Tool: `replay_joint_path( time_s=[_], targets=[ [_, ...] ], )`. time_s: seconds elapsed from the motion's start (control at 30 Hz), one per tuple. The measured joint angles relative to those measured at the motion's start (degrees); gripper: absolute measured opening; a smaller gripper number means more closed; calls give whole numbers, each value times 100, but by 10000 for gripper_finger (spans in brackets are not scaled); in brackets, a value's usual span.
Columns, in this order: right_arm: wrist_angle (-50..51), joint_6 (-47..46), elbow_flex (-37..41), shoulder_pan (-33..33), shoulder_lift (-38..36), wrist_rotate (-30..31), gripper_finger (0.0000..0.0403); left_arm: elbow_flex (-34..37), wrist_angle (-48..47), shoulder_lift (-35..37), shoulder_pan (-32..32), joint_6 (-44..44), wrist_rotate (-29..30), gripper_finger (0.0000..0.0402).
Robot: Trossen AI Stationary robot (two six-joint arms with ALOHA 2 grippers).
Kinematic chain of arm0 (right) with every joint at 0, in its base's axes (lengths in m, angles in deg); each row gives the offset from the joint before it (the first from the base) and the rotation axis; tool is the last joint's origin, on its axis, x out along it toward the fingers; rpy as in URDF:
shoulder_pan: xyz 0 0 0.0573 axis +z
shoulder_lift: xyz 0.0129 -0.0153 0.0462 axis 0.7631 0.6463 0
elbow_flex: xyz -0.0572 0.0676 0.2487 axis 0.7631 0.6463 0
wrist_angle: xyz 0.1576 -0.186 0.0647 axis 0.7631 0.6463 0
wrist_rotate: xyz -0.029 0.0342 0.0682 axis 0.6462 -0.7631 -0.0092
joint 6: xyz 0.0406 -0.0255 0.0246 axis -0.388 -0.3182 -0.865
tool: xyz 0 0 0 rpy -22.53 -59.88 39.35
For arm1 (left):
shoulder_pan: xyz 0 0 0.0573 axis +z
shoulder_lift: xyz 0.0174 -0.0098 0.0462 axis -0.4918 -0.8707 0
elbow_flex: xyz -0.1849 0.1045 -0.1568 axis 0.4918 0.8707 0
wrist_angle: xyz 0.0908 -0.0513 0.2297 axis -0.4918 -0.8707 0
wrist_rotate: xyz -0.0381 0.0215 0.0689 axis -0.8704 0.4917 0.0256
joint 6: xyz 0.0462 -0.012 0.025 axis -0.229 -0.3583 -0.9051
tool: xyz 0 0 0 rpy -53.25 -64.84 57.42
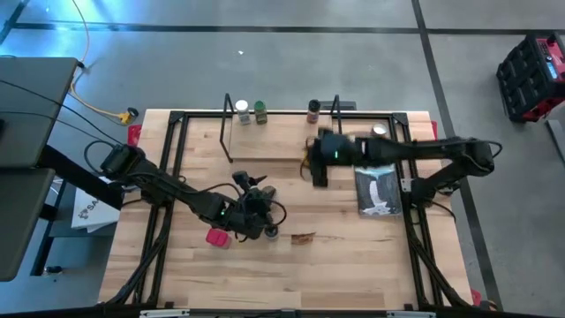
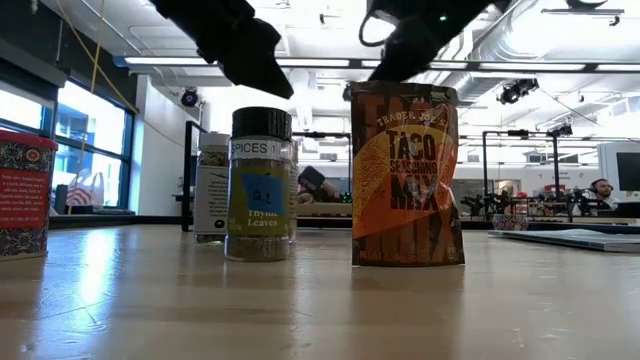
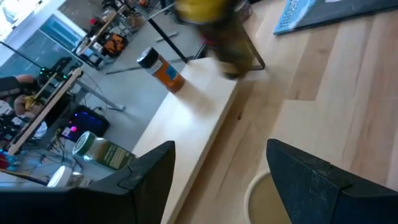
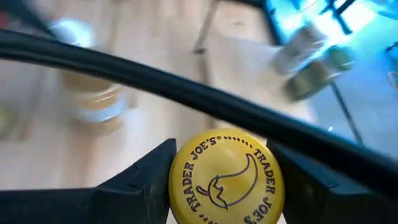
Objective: Shelf spices
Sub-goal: Put the yellow seasoning bottle on the shelf
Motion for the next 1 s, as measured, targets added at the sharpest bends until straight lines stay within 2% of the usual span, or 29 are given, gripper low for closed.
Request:
replay_joint_path(
  time_s=[0.27, 0.47, 0.57, 0.8, 1.0],
  targets=[
    [-413, 176, 24, -2023, 50, -1361, 213, 0, -465, 2, -196, 576, 46, 248],
    [-1111, -272, 404, -3009, 144, -2100, 218, 0, -465, 2, -210, 617, 83, 248],
    [-1420, -406, 612, -3189, 276, -2293, 219, 0, -434, 2, -190, 574, 84, 248],
    [-1844, -332, 716, -3200, 718, -2326, 219, 0, -431, 2, -186, 563, 83, 248],
    [-2051, -277, 712, -3188, 809, -2325, 219, 0, -422, 2, -186, 563, 83, 248]
  ],
)
